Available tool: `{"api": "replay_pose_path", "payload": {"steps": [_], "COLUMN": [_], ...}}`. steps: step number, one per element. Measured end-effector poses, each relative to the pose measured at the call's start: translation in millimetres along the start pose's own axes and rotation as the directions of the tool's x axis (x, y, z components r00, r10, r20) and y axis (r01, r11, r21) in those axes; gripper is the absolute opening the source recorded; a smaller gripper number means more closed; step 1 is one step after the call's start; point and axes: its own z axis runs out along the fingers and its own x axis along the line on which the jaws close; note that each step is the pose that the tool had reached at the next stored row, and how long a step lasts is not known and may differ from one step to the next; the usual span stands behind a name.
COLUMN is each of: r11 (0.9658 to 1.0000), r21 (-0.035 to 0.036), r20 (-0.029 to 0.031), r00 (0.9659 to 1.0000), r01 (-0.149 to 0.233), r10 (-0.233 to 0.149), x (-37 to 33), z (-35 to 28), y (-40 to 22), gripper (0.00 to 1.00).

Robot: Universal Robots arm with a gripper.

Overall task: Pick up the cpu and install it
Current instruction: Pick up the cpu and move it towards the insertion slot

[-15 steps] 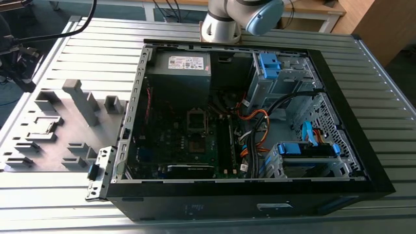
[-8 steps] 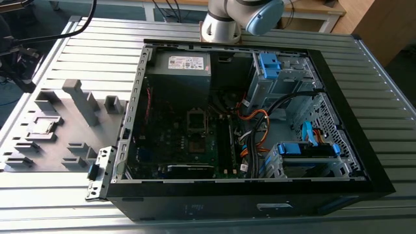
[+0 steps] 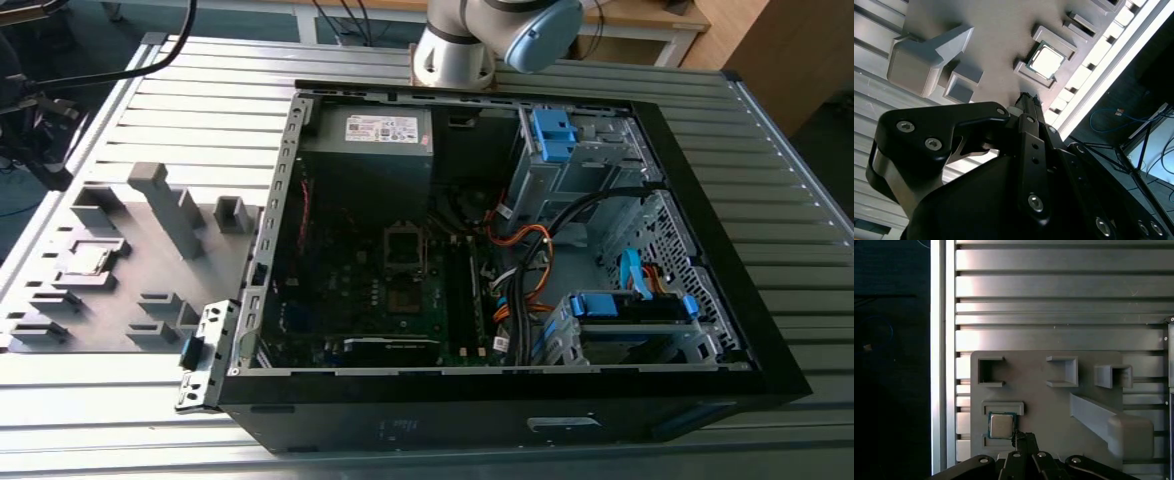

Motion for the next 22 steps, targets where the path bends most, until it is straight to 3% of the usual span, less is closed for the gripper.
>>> {"api": "replay_pose_path", "payload": {"steps": [22], "r11": [1.0], "r21": [0.0], "r20": [0.0], "r00": [1.0], "r01": [0.0], "r10": [0.0], "x": [5.1], "z": [6.0], "y": [-0.2], "gripper": [0.11]}}
